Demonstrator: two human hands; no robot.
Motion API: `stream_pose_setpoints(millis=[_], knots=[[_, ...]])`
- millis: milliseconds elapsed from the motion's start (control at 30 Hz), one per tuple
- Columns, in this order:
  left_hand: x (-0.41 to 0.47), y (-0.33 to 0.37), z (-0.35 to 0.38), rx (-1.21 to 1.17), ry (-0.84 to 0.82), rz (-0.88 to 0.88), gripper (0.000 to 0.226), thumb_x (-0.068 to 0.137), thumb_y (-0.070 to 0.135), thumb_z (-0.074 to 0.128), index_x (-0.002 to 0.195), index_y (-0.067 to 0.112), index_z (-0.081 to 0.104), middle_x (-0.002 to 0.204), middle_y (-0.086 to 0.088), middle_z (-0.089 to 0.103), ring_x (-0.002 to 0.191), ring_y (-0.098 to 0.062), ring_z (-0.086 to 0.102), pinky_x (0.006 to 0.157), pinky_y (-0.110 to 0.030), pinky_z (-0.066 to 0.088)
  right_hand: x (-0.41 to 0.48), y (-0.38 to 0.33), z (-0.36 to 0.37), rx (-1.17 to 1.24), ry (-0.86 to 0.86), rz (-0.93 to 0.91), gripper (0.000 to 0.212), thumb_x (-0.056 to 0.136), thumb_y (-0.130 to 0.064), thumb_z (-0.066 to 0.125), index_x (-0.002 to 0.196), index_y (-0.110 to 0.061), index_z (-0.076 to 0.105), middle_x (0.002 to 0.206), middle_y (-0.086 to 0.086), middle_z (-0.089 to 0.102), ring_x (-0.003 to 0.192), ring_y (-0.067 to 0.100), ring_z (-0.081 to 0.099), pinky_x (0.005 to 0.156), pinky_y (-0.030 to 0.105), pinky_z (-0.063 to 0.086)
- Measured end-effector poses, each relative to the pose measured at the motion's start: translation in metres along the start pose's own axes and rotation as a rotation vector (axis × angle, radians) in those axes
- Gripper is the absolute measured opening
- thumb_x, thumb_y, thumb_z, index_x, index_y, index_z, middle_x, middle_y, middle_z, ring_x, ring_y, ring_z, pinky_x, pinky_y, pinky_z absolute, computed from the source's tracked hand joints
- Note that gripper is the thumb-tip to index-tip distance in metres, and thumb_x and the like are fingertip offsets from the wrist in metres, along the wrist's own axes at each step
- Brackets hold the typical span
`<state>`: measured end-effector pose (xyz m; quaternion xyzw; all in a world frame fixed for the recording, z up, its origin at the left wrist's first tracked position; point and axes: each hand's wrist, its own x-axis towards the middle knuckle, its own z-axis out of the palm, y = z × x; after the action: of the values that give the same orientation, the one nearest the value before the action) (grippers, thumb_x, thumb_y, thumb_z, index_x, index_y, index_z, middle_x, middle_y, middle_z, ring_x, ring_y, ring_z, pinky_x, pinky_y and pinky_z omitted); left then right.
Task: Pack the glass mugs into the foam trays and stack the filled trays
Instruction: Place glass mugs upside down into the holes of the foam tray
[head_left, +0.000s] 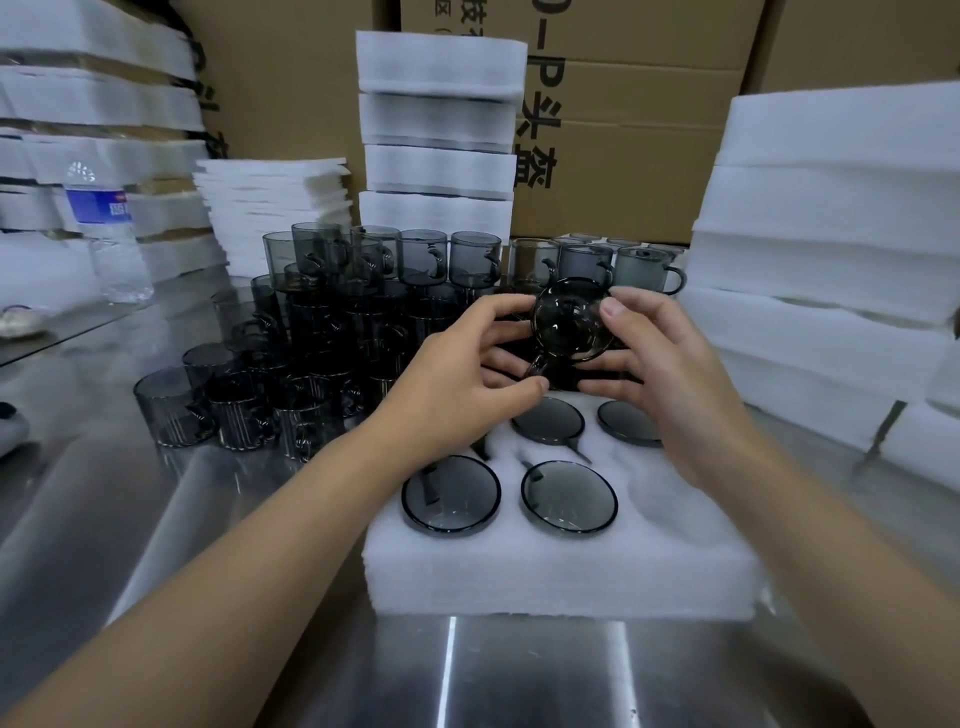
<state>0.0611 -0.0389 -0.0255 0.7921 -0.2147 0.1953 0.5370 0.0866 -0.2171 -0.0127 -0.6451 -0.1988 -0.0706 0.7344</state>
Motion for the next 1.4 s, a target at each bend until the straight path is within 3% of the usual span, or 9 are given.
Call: stream_pose_setpoints(millis=[100,267,500,700,833,1067,1167,1267,1400], knots=[[-0.001,0.000,0.000,0.004,0.072,0.010,0.040,0.081,0.012,0.071,0.101,0.040,0.051,0.114,0.006,0.064,0.081,-0.002,0.064,0.074,-0.016,0.050,-0.001,-0.001,-0.001,-0.022,-0.028,-0.039,0.030,0.095,-0.029,0.056,0.124,-0.035,0.051,0.120,-0.012,0.060,0.080,0.018,0.071,0.064,0.026,0.056],[0.000,0.001,-0.001,0.085,0.257,0.033,0.022,0.085,0.009,0.069,0.086,0.030,0.060,0.096,0.009,0.069,0.081,-0.001,0.066,0.071,-0.011,0.049,-0.005,-0.003,0.001,-0.063,-0.152,-0.094,0.033,0.096,-0.024,0.055,0.112,-0.053,0.055,0.116,-0.015,0.058,0.076,0.022,0.073,0.059,0.022,0.054],[0.001,0.002,-0.005,0.110,0.386,0.033,0.020,0.086,0.005,0.067,0.088,0.025,0.065,0.088,0.013,0.069,0.083,-0.001,0.066,0.079,-0.013,0.051,-0.008,0.000,0.000,-0.288,-0.201,-0.190,0.060,0.071,-0.022,0.080,0.110,-0.057,0.051,0.112,-0.016,0.054,0.078,0.013,0.071,0.071,0.029,0.054],[-0.001,0.005,-0.004,0.082,0.389,0.073,0.023,0.087,-0.003,0.061,0.094,0.018,0.067,0.095,0.013,0.069,0.090,0.003,0.066,0.083,-0.010,0.048,-0.011,0.002,0.003,-0.474,-0.203,-0.280,0.070,0.068,-0.018,0.082,0.117,-0.057,0.050,0.108,-0.015,0.042,0.088,-0.001,0.059,0.069,0.010,0.047],[-0.002,0.007,-0.004,0.076,0.372,0.110,0.027,0.087,-0.002,0.061,0.094,0.023,0.066,0.099,0.013,0.069,0.094,0.002,0.066,0.084,-0.012,0.048,-0.012,0.002,0.003,-0.508,-0.264,-0.302,0.080,0.071,-0.010,0.080,0.123,-0.059,0.046,0.113,-0.023,0.040,0.094,0.000,0.056,0.074,0.013,0.050],[-0.002,0.006,-0.003,0.140,0.327,0.122,0.036,0.089,-0.002,0.059,0.099,0.032,0.064,0.098,0.011,0.069,0.094,-0.003,0.067,0.087,-0.018,0.051,-0.015,-0.001,0.004,-0.591,-0.295,-0.333,0.070,0.068,-0.025,0.083,0.125,-0.047,0.048,0.122,-0.027,0.052,0.115,-0.011,0.046,0.089,0.006,0.038],[-0.003,0.007,-0.002,0.155,0.240,0.123,0.047,0.090,-0.008,0.052,0.114,0.032,0.058,0.106,0.009,0.067,0.102,-0.005,0.064,0.093,-0.021,0.049,-0.014,-0.003,0.003,-0.597,-0.241,-0.322,0.062,0.064,-0.031,0.084,0.115,-0.045,0.051,0.113,-0.025,0.057,0.108,-0.009,0.051,0.088,0.009,0.038],[-0.004,0.007,-0.003,0.163,0.168,0.108,0.054,0.091,-0.006,0.049,0.127,0.034,0.049,0.117,0.017,0.058,0.110,0.004,0.057,0.092,-0.011,0.044,-0.011,-0.011,-0.001,-0.552,-0.193,-0.246,0.063,0.054,-0.049,0.081,0.109,-0.047,0.048,0.102,-0.021,0.059,0.092,-0.005,0.058,0.079,0.014,0.044],[-0.004,0.006,-0.003,0.213,0.134,0.074,0.053,0.091,-0.001,0.051,0.131,0.033,0.047,0.118,0.018,0.059,0.111,0.006,0.054,0.086,-0.008,0.042,-0.006,-0.033,-0.019,-0.613,-0.307,-0.126,0.070,0.051,-0.056,0.074,0.115,-0.054,0.046,0.094,-0.015,0.055,0.079,-0.001,0.055,0.077,0.024,0.049]])
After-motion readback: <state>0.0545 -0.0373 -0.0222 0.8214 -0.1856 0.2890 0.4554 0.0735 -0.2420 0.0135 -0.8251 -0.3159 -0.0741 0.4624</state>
